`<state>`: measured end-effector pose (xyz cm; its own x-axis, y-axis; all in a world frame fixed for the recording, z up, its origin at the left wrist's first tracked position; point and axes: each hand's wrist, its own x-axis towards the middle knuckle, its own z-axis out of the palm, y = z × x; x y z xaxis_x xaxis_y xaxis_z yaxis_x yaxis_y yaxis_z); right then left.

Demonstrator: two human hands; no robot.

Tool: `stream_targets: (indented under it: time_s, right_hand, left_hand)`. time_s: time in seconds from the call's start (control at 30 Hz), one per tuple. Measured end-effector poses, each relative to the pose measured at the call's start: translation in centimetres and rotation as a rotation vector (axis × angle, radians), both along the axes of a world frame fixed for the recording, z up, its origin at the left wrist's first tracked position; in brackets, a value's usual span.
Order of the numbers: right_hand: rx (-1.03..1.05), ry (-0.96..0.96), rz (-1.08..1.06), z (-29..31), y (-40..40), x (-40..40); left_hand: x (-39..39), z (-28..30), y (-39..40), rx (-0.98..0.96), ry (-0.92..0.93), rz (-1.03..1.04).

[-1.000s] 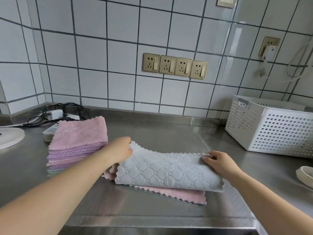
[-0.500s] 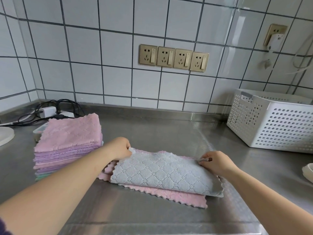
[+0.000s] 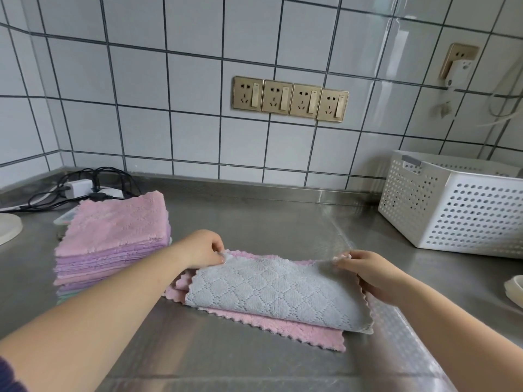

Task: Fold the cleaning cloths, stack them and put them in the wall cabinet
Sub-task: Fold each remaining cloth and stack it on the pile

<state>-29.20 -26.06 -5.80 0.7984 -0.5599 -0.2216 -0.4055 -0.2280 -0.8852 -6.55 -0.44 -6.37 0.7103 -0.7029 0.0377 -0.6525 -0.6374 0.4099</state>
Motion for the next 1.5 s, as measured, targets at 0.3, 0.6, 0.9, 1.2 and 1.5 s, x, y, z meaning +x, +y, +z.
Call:
stream_targets:
  time_s: [0.3, 0.6, 0.9, 1.2, 1.5]
  right_hand:
    - [0.035, -0.034, 0.021, -0.1, -0.1, 0.1]
    - [-0.139, -0.046, -0.061, 0.2, 0.1, -0.1]
    - [0.075, -0.071, -0.071, 0.5, -0.1, -0.3]
    - [0.152, 0.036, 0.037, 1.2, 0.2, -0.3]
    - [-0.029, 0.021, 0.039, 1.6, 0.3, -0.5]
  left_hand:
    - [-0.6, 0.0, 0.3, 0.085, -0.343, -0.122]
    - [-0.6, -0.2, 0.6, 0.039, -0.445, -0.108]
    - [-0.7, -0.4, 0.8, 0.047, -0.531, -0.23]
    - [-0.7, -0.5, 1.0, 0.04, -0.36, -0.086]
    - [0.3, -0.6, 0.5, 0.037, -0.223, -0.03]
